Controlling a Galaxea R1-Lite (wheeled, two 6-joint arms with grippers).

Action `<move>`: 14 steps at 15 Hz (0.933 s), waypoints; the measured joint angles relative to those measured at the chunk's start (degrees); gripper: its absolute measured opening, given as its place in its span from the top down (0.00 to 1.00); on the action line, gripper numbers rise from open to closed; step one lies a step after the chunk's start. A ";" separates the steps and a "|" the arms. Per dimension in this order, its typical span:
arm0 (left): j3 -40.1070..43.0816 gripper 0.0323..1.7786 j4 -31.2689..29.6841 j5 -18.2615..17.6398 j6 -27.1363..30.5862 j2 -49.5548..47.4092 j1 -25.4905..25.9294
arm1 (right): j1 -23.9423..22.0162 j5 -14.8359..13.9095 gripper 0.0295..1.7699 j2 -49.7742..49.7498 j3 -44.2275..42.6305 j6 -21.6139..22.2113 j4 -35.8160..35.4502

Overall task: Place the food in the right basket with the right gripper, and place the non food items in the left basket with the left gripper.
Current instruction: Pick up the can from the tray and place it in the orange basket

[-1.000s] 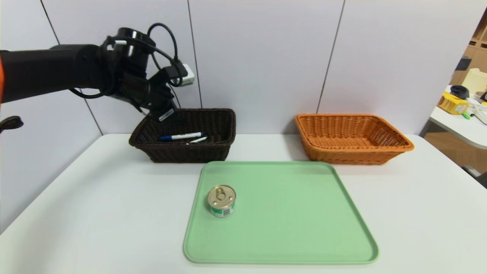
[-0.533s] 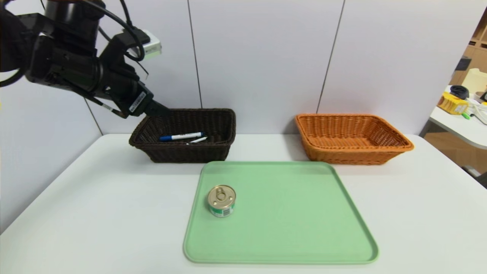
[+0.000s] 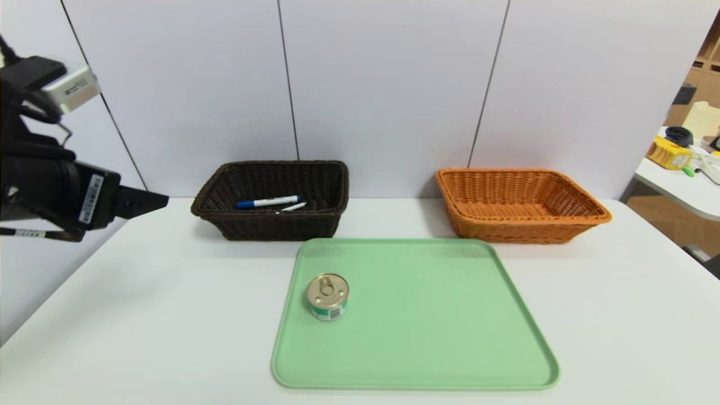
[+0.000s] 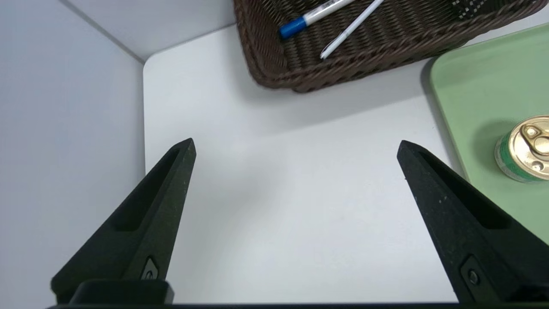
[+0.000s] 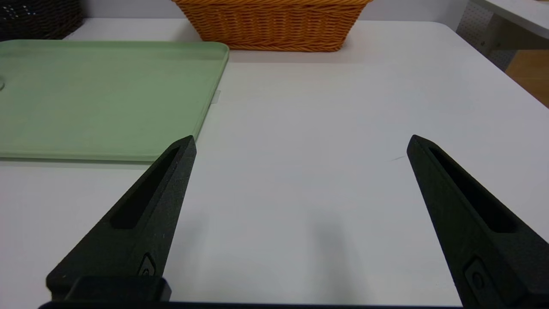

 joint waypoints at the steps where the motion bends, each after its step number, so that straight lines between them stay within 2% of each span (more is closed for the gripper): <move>1: 4.66 0.06 -1.68 1.38 -1.95 -3.34 0.44 | 0.00 0.00 0.04 0.00 0.00 0.00 0.00; 3: 13.62 0.06 -6.03 2.68 -3.50 -9.64 2.62 | -0.02 0.00 0.04 0.00 0.00 0.02 -0.02; 6: 26.71 0.05 -14.62 2.38 -3.15 -18.66 5.62 | 0.00 -0.01 0.04 0.00 0.00 0.02 0.00; 10: 42.08 0.05 -24.55 -3.15 0.04 -32.06 9.76 | 0.00 0.00 0.04 0.00 0.00 0.02 -0.02; 14: 51.68 0.05 -26.06 -9.42 0.89 -45.29 11.35 | 0.00 -0.01 0.04 0.00 0.00 0.00 0.02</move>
